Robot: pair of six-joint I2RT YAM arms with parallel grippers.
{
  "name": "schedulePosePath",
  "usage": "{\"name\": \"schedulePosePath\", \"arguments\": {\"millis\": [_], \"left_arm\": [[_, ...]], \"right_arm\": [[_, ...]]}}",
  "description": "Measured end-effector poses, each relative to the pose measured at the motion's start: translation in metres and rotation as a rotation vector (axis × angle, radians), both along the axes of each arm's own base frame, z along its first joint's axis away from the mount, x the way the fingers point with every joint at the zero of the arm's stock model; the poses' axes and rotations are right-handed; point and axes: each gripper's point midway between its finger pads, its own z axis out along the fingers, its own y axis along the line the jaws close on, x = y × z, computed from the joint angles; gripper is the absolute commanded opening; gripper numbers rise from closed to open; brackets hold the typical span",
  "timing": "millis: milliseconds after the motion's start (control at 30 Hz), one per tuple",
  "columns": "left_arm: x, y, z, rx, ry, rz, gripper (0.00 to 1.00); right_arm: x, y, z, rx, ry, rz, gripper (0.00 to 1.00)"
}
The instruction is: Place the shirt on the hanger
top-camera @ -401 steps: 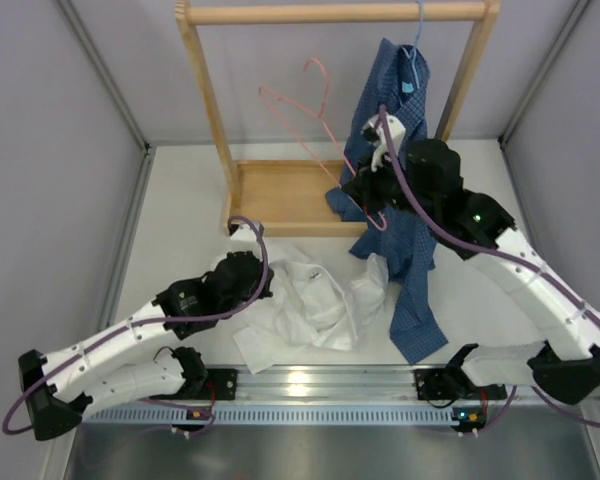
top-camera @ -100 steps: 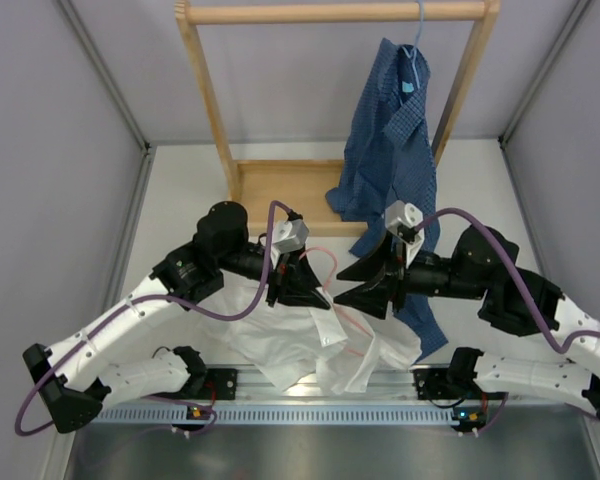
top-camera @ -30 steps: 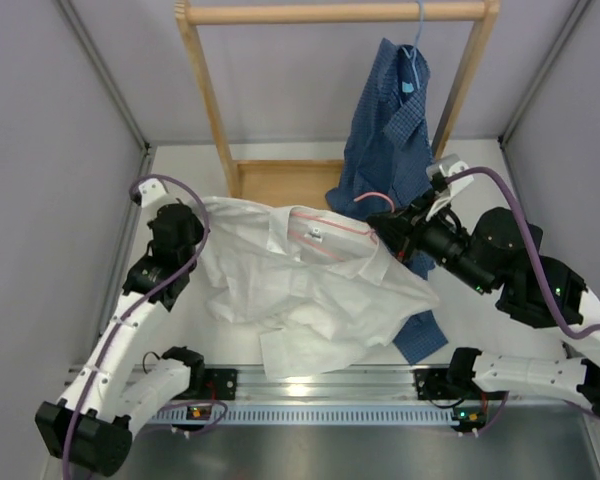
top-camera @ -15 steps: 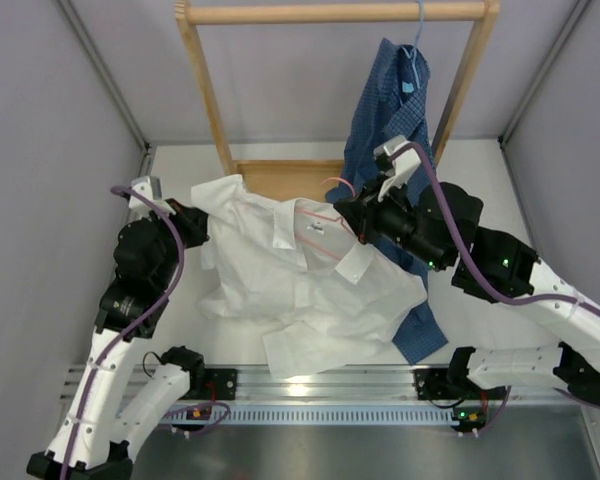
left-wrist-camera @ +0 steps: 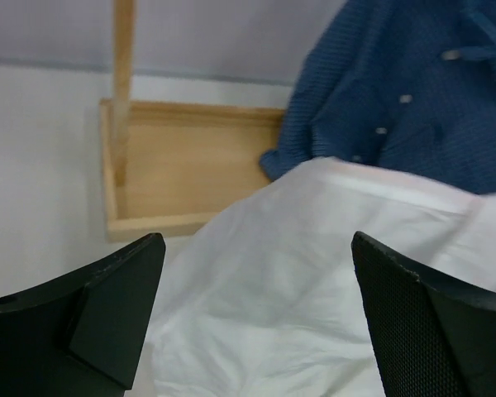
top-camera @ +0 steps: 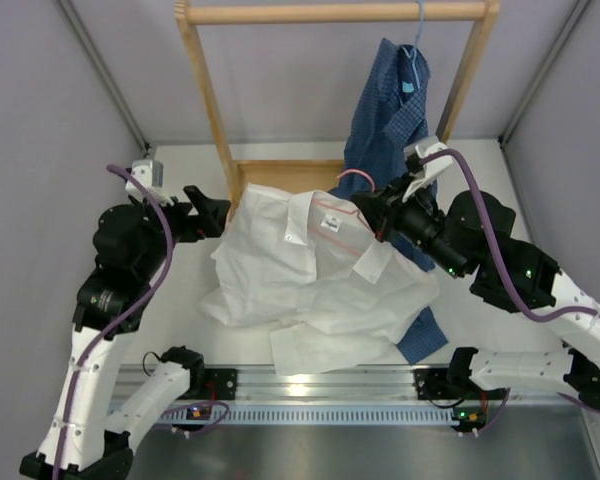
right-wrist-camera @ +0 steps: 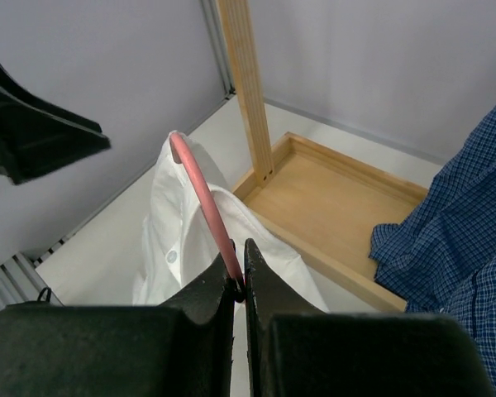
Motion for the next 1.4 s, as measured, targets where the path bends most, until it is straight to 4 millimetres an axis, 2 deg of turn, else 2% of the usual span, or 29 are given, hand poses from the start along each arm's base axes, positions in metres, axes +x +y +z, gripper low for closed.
{"name": "schedulePosePath", "arguments": {"millis": [133, 233, 267, 333, 500, 600, 667, 733, 800, 933, 1000, 1033, 1100, 1167, 1333, 1400], "left_arm": [[-0.034, -0.039, 0.066, -0.001, -0.179, -0.298, 0.98], [-0.073, -0.072, 0.115, 0.039, -0.348, -0.590, 0.98], [-0.084, -0.081, 0.124, 0.064, -0.397, -0.673, 0.98], [-0.096, -0.093, 0.129, 0.106, -0.458, -0.805, 0.98], [-0.105, -0.132, 0.101, 0.102, -0.415, -1.154, 0.91], [-0.105, -0.159, 0.071, 0.065, -0.329, -1.318, 0.92], [-0.112, -0.176, 0.048, 0.049, -0.265, -1.402, 0.91], [-0.124, -0.192, 0.035, 0.047, -0.228, -1.473, 0.82], [-0.134, -0.201, 0.031, 0.050, -0.230, -1.525, 0.77], [-0.131, -0.203, 0.030, 0.071, -0.252, -1.515, 0.49], [-0.130, -0.204, 0.030, 0.079, -0.261, -1.512, 0.50], [-0.129, -0.204, 0.030, 0.081, -0.264, -1.512, 0.63], [-0.129, -0.204, 0.029, 0.086, -0.271, -1.515, 0.72], [-0.127, -0.206, 0.026, 0.088, -0.258, -1.518, 0.77], [-0.118, -0.208, 0.007, 0.115, -0.155, -1.519, 0.76], [-0.116, -0.208, 0.001, 0.126, -0.118, -1.518, 0.72]], "right_arm": [[-0.001, 0.004, -0.007, -0.034, 0.013, 0.016, 0.00], [-0.008, 0.008, -0.014, -0.058, 0.028, 0.064, 0.00], [-0.012, 0.008, -0.016, -0.062, 0.031, 0.084, 0.00], [-0.023, 0.007, -0.018, -0.062, 0.032, 0.141, 0.00], [-0.056, -0.001, -0.017, -0.044, 0.014, 0.293, 0.00], [-0.069, -0.006, -0.016, -0.042, 0.000, 0.353, 0.00], [-0.076, -0.006, -0.015, -0.043, -0.008, 0.389, 0.00], [-0.080, -0.004, -0.017, -0.050, -0.009, 0.416, 0.00], [-0.082, -0.001, -0.021, -0.063, 0.000, 0.431, 0.00], [-0.085, 0.003, -0.028, -0.088, 0.014, 0.460, 0.00], [-0.087, 0.003, -0.030, -0.096, 0.018, 0.470, 0.00], [-0.088, 0.003, -0.030, -0.095, 0.017, 0.475, 0.00], [-0.089, 0.003, -0.029, -0.094, 0.013, 0.480, 0.00], [-0.088, 0.003, -0.029, -0.098, 0.008, 0.481, 0.00], [-0.087, 0.001, -0.032, -0.119, -0.004, 0.476, 0.00], [-0.085, 0.000, -0.034, -0.132, -0.006, 0.466, 0.00]]}}
